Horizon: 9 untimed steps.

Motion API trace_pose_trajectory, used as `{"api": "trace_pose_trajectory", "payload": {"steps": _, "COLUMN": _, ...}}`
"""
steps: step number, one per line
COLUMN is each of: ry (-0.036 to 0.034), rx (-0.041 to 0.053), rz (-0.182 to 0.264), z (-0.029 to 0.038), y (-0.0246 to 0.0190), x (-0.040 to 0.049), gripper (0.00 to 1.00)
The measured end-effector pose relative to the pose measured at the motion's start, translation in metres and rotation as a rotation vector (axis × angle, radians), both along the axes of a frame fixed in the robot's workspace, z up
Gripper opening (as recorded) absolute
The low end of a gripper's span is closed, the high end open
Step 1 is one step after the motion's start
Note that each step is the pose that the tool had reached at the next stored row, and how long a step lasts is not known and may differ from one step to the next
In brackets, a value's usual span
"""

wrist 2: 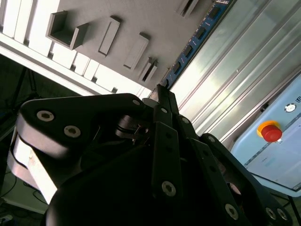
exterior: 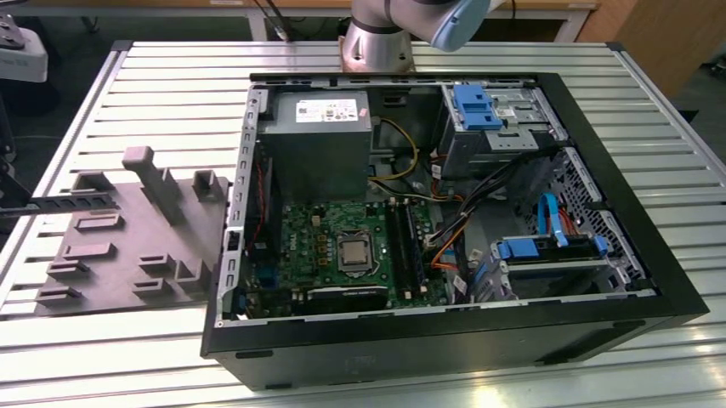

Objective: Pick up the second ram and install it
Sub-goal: 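Pick up the second ram and move it above second insertion slot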

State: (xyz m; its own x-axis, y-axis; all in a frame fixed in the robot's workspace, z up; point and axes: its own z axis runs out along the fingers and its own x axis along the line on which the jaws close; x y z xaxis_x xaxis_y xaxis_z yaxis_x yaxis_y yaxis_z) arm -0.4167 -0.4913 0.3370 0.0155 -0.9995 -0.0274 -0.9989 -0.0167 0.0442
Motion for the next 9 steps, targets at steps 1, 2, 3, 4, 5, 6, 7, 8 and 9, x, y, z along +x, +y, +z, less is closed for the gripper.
{"api": "trace_pose_trajectory", "payload": {"steps": 1, "ry": 0.0001, "rx": -0.0001, "rz": 0.000, "z": 0.0002, "y": 0.0000, "x": 0.0000, "gripper": 0.12}}
{"api": "trace_pose_trajectory", "payload": {"steps": 2, "ry": 0.0001, "rx": 0.0000, "rz": 0.000, "z": 0.0003, "y": 0.0000, "x": 0.0000, "gripper": 0.12}}
{"api": "trace_pose_trajectory", "payload": {"steps": 3, "ry": 0.0000, "rx": 0.0000, "rz": 0.000, "z": 0.0005, "y": 0.0000, "x": 0.0000, "gripper": 0.12}}
{"api": "trace_pose_trajectory", "payload": {"steps": 4, "ry": 0.0001, "rx": 0.0000, "rz": 0.000, "z": 0.0008, "y": 0.0000, "x": 0.0000, "gripper": 0.12}}
{"api": "trace_pose_trajectory", "payload": {"steps": 5, "ry": 0.0001, "rx": -0.0001, "rz": 0.000, "z": 0.0011, "y": 0.0000, "x": 0.0000, "gripper": 0.12}}
{"api": "trace_pose_trajectory", "payload": {"steps": 6, "ry": 0.0001, "rx": -0.0001, "rz": 0.000, "z": 0.0014, "y": 0.0000, "x": 0.0000, "gripper": 0.12}}
{"api": "trace_pose_trajectory", "payload": {"steps": 7, "ry": 0.0001, "rx": -0.0001, "rz": 0.000, "z": 0.0017, "y": 0.0000, "x": 0.0000, "gripper": 0.12}}
{"api": "trace_pose_trajectory", "payload": {"steps": 8, "ry": 0.0001, "rx": 0.0000, "rz": 0.000, "z": 0.0019, "y": 0.0000, "x": 0.0000, "gripper": 0.12}}
{"api": "trace_pose_trajectory", "payload": {"steps": 9, "ry": 0.0001, "rx": -0.0001, "rz": 0.000, "z": 0.0022, "y": 0.0000, "x": 0.0000, "gripper": 0.12}}
